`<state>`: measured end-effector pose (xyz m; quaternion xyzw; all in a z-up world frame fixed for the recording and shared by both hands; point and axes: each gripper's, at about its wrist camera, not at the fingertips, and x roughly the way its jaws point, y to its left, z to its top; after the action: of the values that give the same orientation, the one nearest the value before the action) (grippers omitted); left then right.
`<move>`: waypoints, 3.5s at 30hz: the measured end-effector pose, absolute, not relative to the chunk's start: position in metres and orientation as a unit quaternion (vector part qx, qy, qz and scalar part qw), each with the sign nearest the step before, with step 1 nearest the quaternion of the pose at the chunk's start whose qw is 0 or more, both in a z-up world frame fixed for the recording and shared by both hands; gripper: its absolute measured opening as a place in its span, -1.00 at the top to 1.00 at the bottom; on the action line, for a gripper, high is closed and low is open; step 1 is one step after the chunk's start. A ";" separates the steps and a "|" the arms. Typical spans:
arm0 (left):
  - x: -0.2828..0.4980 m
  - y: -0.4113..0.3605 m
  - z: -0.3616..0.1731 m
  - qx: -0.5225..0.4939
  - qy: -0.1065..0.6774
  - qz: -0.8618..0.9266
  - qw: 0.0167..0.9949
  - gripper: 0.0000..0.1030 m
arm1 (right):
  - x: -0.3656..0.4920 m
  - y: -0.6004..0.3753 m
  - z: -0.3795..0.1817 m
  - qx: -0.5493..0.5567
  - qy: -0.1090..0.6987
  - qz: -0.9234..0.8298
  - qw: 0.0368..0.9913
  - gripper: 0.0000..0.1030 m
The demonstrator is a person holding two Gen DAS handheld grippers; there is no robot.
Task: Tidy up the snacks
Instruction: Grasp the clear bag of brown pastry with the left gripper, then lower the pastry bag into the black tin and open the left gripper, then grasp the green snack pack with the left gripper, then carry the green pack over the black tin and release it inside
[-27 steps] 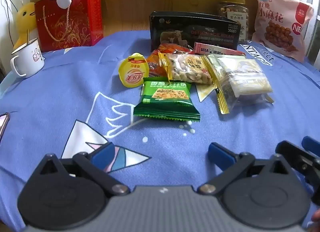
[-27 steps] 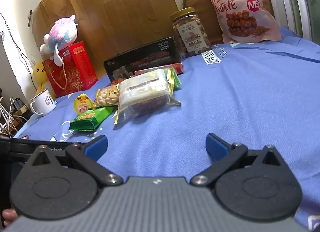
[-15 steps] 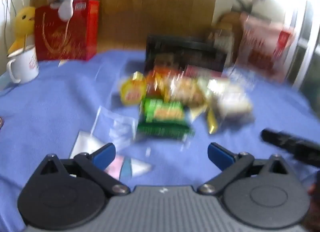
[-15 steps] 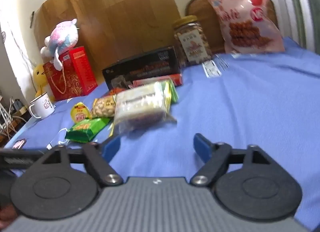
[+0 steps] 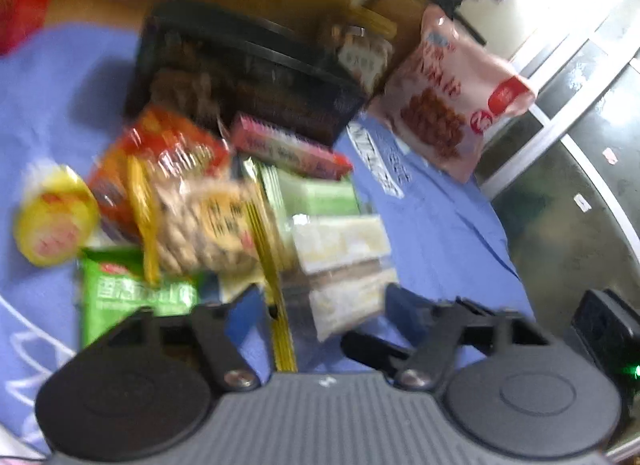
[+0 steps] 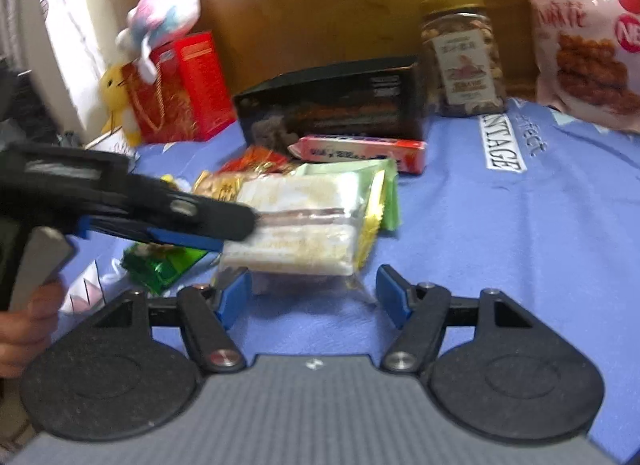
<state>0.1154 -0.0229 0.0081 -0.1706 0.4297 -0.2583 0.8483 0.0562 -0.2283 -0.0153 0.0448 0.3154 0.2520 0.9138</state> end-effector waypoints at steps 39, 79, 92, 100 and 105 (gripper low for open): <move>0.151 0.052 0.079 -0.199 0.287 -0.224 0.910 -0.24 | 0.133 -0.225 0.022 0.142 0.269 0.281 0.910 0.22; 0.043 0.019 0.046 -0.224 0.385 -0.338 0.829 0.22 | 0.000 -0.213 0.031 0.089 0.291 0.298 0.905 0.87; 0.072 0.020 0.014 -0.221 0.429 -0.306 0.821 -0.30 | -0.005 -0.225 0.005 0.028 0.297 0.251 0.921 -0.30; 0.078 -0.015 -0.003 -0.184 0.452 -0.318 0.813 0.46 | -0.002 -0.191 -0.009 -0.065 0.286 0.237 0.926 0.14; 0.071 0.000 0.044 -0.199 0.390 -0.343 0.831 0.53 | 0.005 -0.198 0.027 -0.031 0.238 0.253 0.937 0.35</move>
<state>0.0706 0.0003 0.0437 -0.1990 0.3895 -0.3430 0.8313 0.0051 -0.1980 0.0272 -0.0312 0.2382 0.2532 0.9371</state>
